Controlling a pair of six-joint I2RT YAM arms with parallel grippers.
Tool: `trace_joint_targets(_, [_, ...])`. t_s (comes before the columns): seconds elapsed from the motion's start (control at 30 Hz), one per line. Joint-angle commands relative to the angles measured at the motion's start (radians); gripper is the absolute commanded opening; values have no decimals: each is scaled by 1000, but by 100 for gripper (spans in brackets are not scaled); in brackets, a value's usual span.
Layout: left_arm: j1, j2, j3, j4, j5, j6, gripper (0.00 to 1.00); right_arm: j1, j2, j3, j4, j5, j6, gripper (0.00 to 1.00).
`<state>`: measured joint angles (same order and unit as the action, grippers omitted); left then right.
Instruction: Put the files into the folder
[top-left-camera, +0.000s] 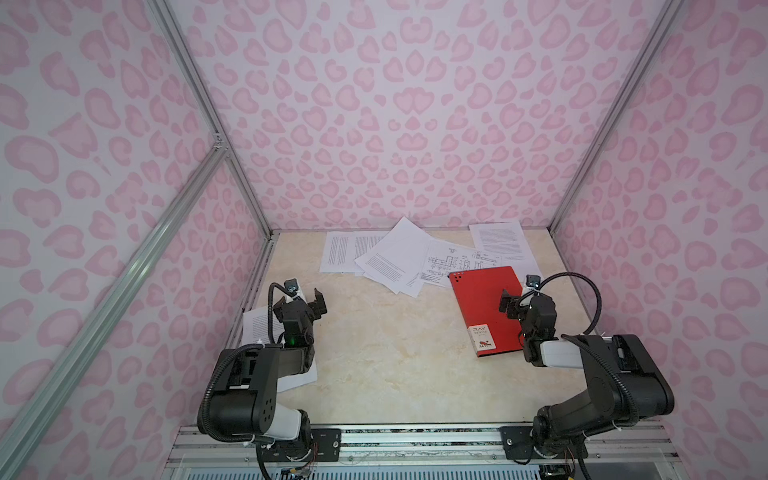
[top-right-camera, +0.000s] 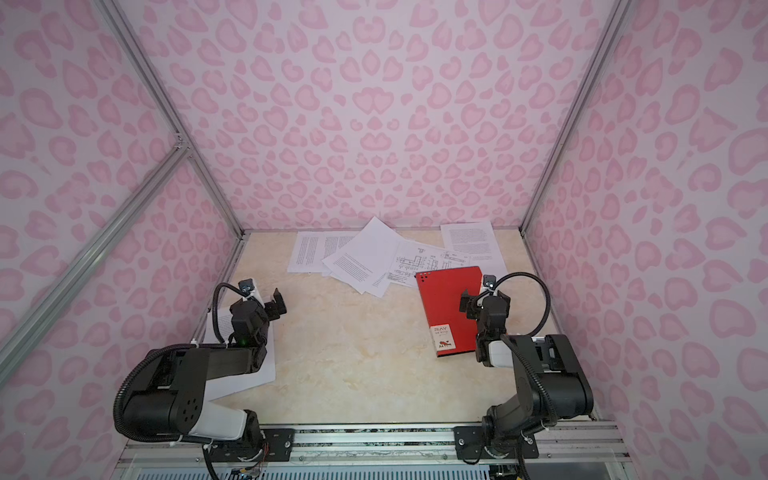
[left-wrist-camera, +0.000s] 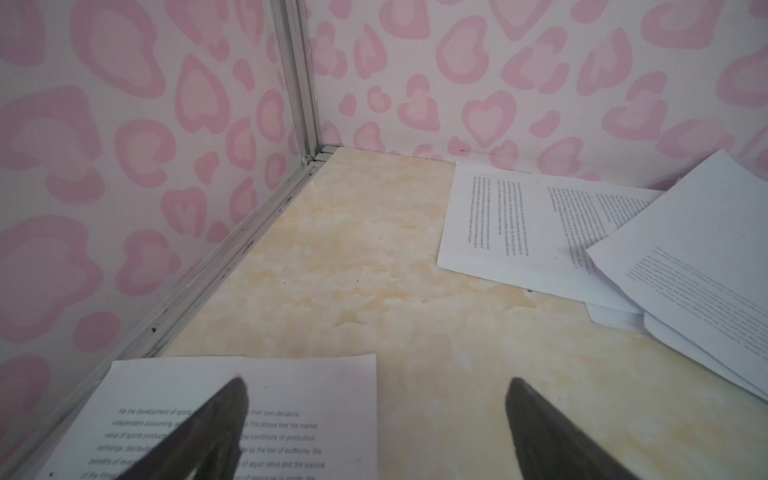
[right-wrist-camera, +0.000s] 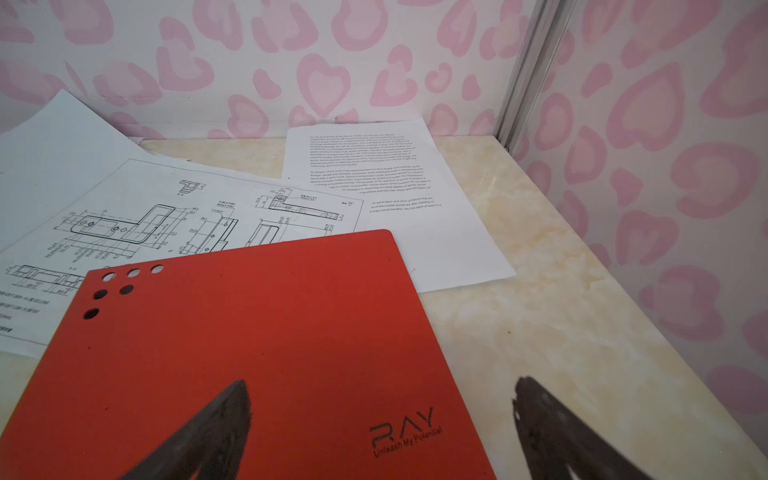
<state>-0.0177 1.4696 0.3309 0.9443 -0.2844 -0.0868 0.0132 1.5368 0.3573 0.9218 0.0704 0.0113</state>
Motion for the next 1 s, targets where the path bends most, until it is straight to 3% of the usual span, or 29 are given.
trace_joint_targets(0.0, [0,-5,-4,30,3,-1,98,2,1,1,13,8,-2,100])
trace_joint_targets(0.97, [-13,-4,-7,39,-13,7,98,1,1,0,12,9,-2,100])
